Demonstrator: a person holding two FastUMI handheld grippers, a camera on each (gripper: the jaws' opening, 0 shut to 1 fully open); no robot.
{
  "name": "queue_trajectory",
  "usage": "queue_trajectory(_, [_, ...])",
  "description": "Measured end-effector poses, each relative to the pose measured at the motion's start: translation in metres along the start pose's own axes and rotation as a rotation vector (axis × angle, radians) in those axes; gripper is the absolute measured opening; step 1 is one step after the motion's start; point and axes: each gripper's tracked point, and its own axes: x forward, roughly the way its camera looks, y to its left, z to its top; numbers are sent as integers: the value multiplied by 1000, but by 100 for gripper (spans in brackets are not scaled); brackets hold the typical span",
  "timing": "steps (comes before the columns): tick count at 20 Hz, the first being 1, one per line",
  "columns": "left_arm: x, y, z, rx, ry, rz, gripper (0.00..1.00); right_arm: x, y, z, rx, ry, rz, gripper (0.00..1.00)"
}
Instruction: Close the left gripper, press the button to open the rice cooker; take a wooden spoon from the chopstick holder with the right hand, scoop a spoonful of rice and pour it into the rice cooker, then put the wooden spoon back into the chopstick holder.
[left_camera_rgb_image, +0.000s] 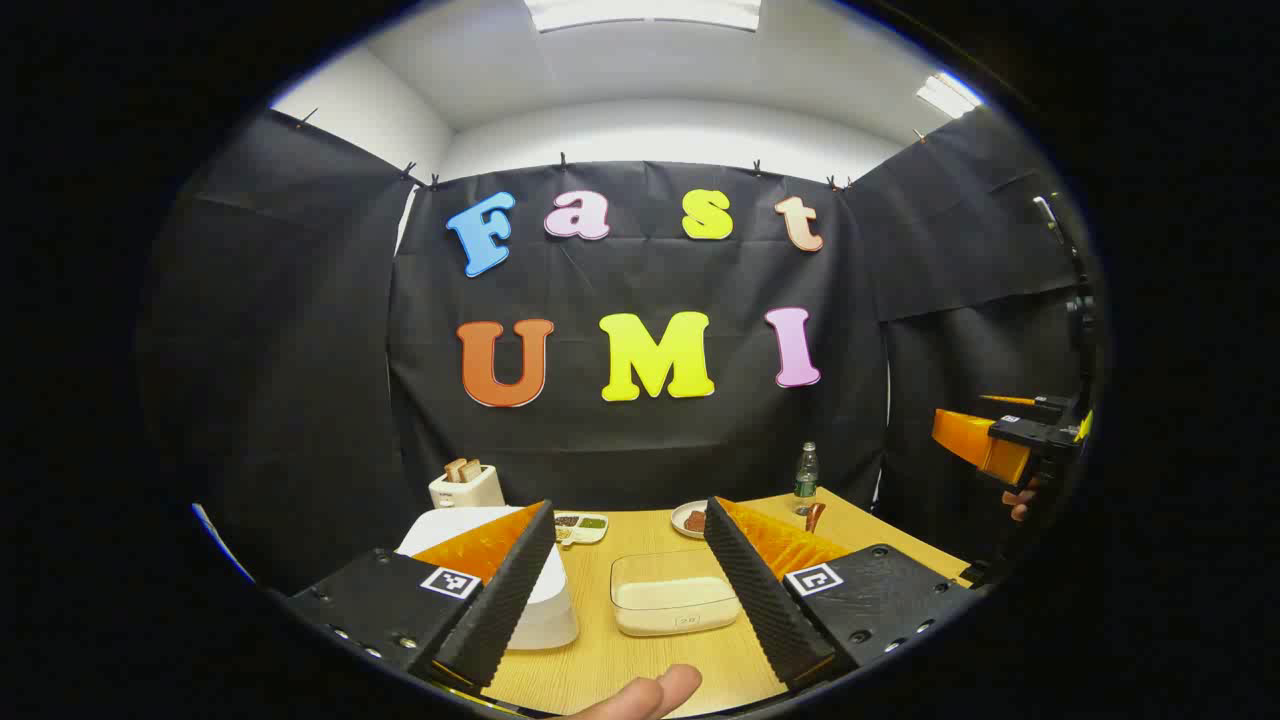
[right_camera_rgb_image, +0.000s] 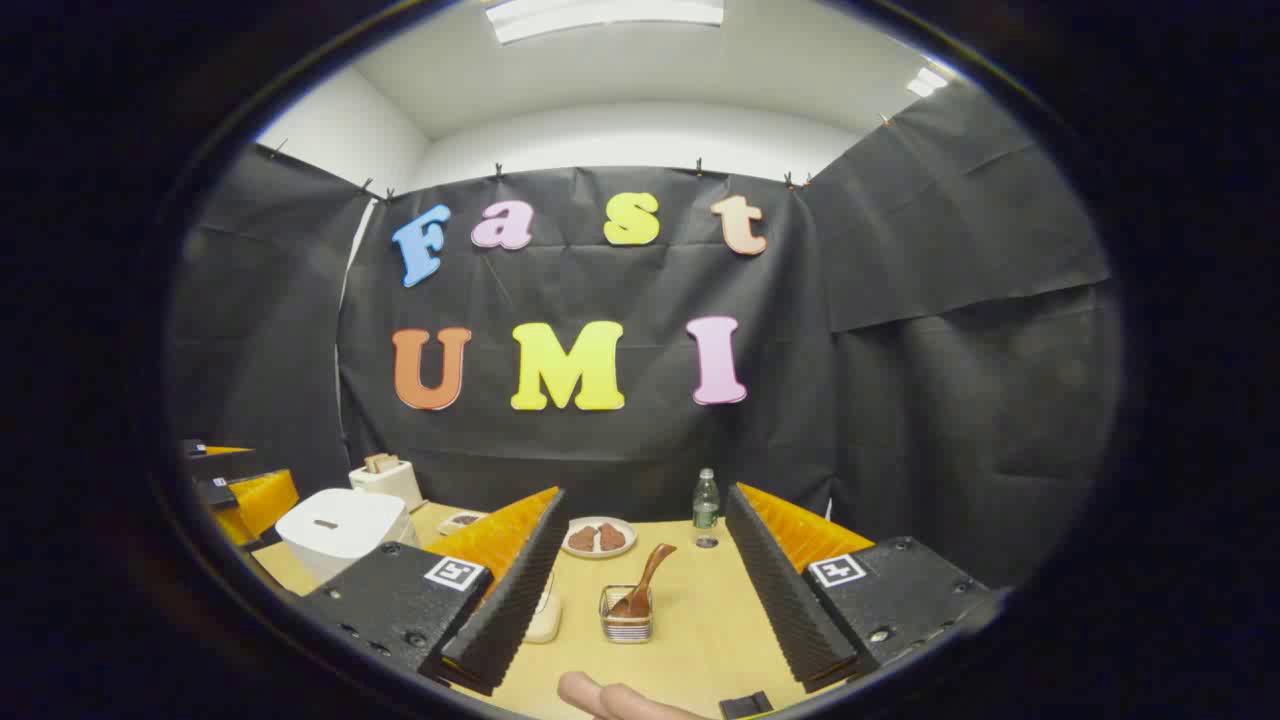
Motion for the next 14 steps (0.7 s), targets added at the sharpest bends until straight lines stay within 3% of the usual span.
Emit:
queue_trajectory(12, [18,34,-11,-34,3,31,95,18,-24,-18,-8,-25,-25,99])
queue_trajectory(14, [21,34,-11,-90,5,14,95,22,-25,-26,2,-7,-12,99])
